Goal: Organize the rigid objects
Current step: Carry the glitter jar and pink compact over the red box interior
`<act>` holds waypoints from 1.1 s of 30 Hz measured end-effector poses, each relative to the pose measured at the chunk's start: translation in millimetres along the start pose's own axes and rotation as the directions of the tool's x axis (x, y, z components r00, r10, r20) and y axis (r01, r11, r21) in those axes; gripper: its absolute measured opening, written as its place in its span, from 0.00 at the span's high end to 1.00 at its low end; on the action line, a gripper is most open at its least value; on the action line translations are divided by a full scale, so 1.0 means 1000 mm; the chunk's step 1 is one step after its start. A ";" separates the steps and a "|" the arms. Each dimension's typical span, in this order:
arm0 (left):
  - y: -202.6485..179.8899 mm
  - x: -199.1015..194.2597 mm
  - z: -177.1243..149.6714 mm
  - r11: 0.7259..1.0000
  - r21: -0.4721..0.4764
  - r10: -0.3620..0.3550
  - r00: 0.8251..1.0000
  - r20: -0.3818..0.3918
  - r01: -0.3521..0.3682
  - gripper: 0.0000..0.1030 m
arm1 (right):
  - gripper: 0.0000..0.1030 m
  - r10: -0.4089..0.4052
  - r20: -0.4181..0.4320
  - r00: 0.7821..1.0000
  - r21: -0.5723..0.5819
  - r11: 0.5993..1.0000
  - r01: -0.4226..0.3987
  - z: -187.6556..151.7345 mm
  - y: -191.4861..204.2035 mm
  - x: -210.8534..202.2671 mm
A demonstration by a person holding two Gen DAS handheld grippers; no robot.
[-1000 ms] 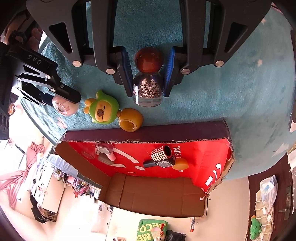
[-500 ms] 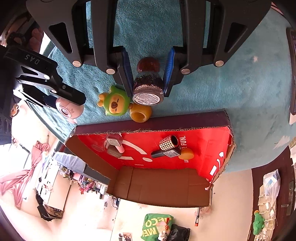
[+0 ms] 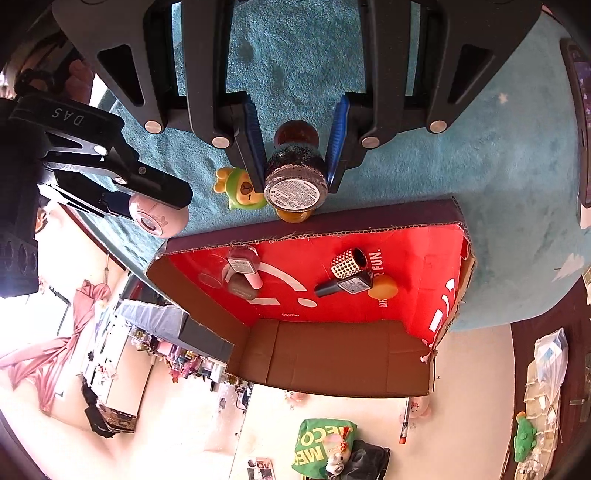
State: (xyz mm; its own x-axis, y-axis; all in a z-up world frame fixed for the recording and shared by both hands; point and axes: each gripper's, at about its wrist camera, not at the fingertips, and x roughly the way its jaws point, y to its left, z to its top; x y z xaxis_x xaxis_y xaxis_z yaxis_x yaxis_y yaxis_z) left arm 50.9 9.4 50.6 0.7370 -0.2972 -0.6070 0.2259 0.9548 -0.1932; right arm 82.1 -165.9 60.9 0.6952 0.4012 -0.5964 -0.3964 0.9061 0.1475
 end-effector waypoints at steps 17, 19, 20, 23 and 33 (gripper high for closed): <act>-0.002 -0.001 0.033 0.999 0.052 0.003 0.999 0.039 -0.005 0.72 | 0.46 0.041 0.013 0.999 -0.038 0.998 -0.040 0.029 0.001 0.000; -0.001 -0.001 0.036 0.998 0.057 0.001 0.999 0.041 -0.003 0.72 | 0.46 0.053 0.008 0.999 -0.037 0.998 -0.053 0.032 0.000 0.002; -0.001 -0.001 0.038 0.998 0.059 -0.001 0.999 0.040 -0.002 0.72 | 0.46 0.058 0.006 0.998 -0.038 0.998 -0.058 0.034 0.000 0.003; 0.001 0.002 0.045 0.998 0.058 -0.015 0.999 0.031 0.013 0.72 | 0.46 0.073 0.001 0.997 -0.045 0.996 -0.073 0.040 0.001 0.005; 0.008 0.021 0.063 0.997 0.073 -0.030 0.999 -0.024 0.032 0.72 | 0.46 0.103 -0.036 0.994 -0.045 0.993 -0.105 0.064 -0.008 0.018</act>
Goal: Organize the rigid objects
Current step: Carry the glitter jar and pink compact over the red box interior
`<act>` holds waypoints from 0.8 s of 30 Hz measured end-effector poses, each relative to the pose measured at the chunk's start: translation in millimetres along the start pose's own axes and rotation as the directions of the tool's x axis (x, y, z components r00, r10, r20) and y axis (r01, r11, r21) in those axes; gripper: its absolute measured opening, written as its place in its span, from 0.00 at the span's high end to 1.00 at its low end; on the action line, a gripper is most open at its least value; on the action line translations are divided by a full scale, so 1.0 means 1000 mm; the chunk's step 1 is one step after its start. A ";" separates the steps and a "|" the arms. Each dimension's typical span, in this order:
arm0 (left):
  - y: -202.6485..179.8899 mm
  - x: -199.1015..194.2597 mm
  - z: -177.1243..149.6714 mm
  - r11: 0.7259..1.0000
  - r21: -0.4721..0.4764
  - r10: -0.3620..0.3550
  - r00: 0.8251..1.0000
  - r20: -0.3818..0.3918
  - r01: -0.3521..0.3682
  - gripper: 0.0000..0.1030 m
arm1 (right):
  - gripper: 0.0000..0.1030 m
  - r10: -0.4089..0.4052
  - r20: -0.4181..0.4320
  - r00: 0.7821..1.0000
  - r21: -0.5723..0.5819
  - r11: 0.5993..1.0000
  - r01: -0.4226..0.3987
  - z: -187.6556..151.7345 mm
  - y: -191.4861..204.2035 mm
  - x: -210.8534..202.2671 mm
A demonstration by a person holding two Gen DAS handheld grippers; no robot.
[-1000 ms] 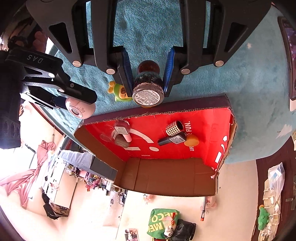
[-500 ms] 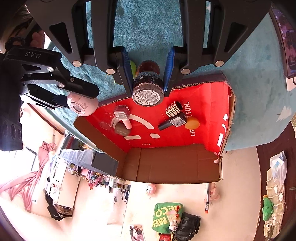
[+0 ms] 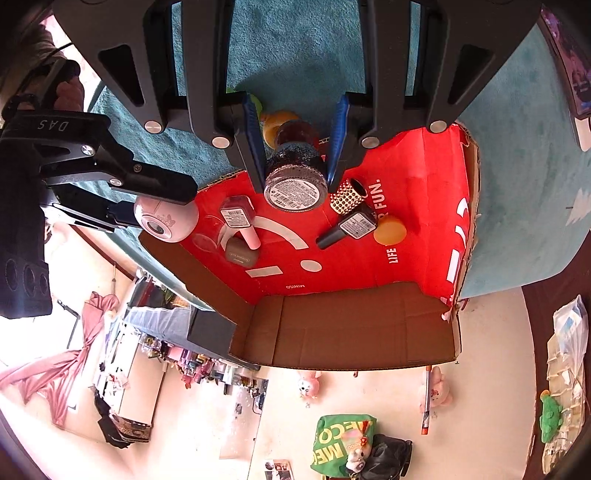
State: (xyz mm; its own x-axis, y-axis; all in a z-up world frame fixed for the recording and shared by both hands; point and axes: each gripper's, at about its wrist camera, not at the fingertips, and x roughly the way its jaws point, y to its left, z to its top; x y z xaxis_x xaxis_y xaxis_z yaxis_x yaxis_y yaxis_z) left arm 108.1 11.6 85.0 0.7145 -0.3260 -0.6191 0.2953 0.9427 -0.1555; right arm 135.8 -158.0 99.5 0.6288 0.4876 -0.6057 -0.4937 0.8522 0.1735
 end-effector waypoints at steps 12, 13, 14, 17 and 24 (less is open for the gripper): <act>0.009 0.032 0.016 1.000 0.005 -0.025 0.997 -0.075 0.026 0.72 | 0.46 0.061 -0.103 0.993 0.074 0.996 -0.054 0.013 -0.027 0.042; 0.010 0.034 0.018 1.000 0.004 -0.024 0.997 -0.080 0.024 0.72 | 0.46 0.066 -0.110 0.992 0.080 0.995 -0.058 0.013 -0.029 0.046; 0.011 0.036 0.019 1.000 0.004 -0.022 0.996 -0.083 0.023 0.72 | 0.46 0.070 -0.116 0.991 0.087 0.994 -0.060 0.013 -0.030 0.048; 0.014 0.043 0.022 1.000 -0.002 -0.027 0.996 -0.090 0.027 0.72 | 0.46 0.078 -0.130 0.988 0.103 0.993 -0.065 0.013 -0.035 0.056; 0.018 0.065 0.018 0.999 -0.011 -0.045 0.990 -0.135 0.044 0.72 | 0.46 0.076 -0.149 0.986 0.111 0.992 -0.059 0.012 -0.040 0.065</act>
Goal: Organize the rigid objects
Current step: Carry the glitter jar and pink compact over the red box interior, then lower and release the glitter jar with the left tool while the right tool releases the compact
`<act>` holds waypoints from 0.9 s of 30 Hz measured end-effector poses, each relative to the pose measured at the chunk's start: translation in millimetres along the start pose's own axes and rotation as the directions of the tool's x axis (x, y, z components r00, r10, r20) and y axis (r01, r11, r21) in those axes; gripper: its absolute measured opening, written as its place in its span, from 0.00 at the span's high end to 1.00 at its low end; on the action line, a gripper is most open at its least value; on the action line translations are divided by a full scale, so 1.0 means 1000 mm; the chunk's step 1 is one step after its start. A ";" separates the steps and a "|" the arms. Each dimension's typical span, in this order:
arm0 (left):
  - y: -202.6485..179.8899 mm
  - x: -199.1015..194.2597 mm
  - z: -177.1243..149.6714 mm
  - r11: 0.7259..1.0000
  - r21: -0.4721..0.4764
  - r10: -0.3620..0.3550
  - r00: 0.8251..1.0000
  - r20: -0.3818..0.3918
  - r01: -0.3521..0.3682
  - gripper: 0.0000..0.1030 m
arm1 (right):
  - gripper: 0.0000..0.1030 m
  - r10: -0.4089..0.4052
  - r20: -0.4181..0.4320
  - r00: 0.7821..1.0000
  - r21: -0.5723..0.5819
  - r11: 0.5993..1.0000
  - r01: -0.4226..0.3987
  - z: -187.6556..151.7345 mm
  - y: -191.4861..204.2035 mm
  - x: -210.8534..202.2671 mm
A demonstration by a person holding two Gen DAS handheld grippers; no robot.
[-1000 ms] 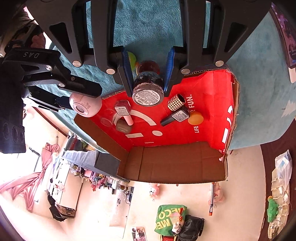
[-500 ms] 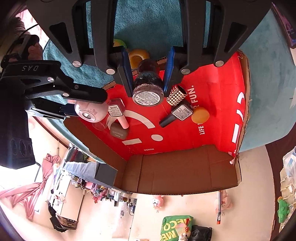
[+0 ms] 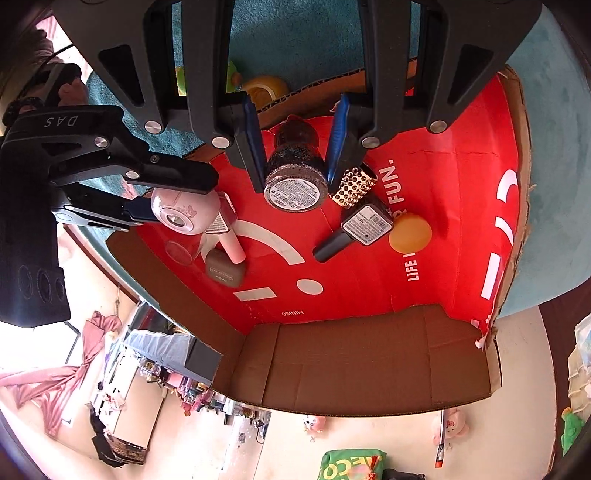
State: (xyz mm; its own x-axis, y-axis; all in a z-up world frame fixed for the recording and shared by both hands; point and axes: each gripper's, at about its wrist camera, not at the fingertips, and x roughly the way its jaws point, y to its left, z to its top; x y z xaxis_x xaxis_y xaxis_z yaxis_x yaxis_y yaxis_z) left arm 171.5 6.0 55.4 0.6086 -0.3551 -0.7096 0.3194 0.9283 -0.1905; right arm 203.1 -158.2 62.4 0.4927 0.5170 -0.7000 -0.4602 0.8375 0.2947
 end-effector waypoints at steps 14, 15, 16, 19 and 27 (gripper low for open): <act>0.012 0.026 0.004 0.999 -0.035 0.017 0.999 -0.036 -0.018 0.72 | 0.46 0.007 -0.042 0.999 -0.003 1.000 -0.007 0.001 -0.003 0.019; 0.012 0.028 0.005 0.999 -0.038 0.017 0.999 -0.037 -0.018 0.72 | 0.46 0.005 -0.042 0.999 -0.005 1.000 -0.005 0.001 -0.002 0.020; 0.012 0.030 0.005 0.999 -0.040 0.017 0.999 -0.038 -0.018 0.72 | 0.46 0.003 -0.042 0.999 -0.007 1.000 -0.003 0.002 -0.002 0.020; 0.013 0.036 0.005 0.999 -0.040 0.027 0.999 -0.046 -0.029 0.72 | 0.46 0.036 -0.050 0.998 0.005 0.999 -0.035 0.002 -0.001 0.022; 0.024 0.046 0.005 0.995 -0.049 0.081 0.995 -0.056 -0.084 0.72 | 0.46 0.006 -0.082 0.997 -0.008 1.000 -0.007 0.001 0.001 0.035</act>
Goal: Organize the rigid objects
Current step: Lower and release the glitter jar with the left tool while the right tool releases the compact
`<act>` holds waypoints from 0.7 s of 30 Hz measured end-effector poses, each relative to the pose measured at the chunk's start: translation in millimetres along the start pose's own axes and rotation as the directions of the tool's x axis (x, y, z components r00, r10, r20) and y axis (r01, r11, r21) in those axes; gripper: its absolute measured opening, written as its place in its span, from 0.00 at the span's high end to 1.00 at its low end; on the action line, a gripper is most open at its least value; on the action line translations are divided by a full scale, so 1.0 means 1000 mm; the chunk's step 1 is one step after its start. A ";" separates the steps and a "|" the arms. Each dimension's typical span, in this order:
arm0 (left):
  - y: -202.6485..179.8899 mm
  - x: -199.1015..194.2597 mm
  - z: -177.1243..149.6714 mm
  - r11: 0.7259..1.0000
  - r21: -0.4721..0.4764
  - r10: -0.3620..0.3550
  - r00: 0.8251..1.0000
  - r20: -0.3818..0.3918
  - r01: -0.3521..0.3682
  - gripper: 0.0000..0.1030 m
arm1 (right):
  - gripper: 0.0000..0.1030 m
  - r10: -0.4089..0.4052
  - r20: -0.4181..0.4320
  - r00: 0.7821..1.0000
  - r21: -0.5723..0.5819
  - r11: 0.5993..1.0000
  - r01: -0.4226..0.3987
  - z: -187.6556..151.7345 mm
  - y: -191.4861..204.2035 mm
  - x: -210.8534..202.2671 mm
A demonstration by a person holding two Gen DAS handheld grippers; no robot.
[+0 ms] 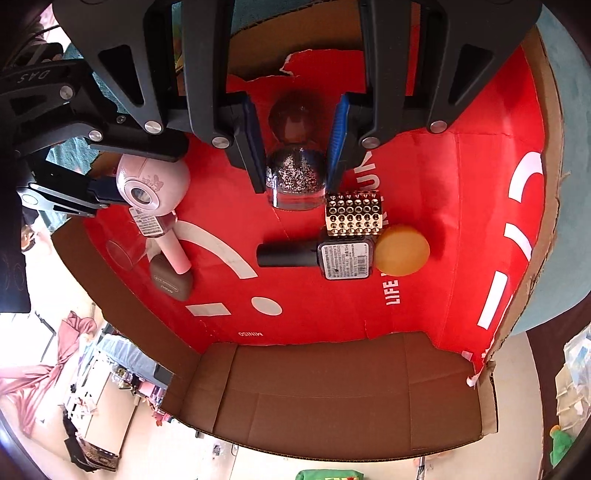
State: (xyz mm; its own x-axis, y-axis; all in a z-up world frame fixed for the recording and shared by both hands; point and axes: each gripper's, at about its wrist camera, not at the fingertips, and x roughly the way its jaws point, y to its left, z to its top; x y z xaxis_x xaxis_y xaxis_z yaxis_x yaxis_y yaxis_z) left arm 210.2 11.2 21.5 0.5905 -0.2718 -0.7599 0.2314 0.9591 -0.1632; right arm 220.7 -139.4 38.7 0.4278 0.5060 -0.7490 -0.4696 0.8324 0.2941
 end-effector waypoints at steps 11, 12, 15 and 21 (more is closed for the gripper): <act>0.005 0.000 -0.001 0.999 0.000 0.048 0.999 0.022 -0.048 0.72 | 0.46 -0.212 0.039 0.976 0.024 0.977 0.212 0.008 -0.024 0.007; 0.005 -0.001 -0.001 0.999 0.000 0.049 0.999 0.023 -0.049 0.72 | 0.46 -0.230 0.043 0.972 0.026 0.973 0.229 0.009 -0.025 0.007; 0.004 -0.001 -0.002 0.999 -0.005 0.043 0.999 0.021 -0.043 0.72 | 0.46 -0.252 0.049 0.966 0.024 0.968 0.252 0.009 -0.027 0.008; 0.006 -0.001 -0.002 0.999 -0.011 0.041 0.999 0.021 -0.041 0.72 | 0.46 -0.289 0.061 0.956 0.011 0.957 0.288 0.012 -0.025 0.012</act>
State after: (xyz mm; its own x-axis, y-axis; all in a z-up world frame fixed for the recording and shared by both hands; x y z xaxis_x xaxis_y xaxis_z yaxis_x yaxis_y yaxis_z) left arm 209.7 17.3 20.4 0.6158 -0.2339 -0.7524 0.1985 0.9702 -0.1392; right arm 246.5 -151.5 29.9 0.5914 0.2571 -0.7643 -0.3178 0.9454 0.0721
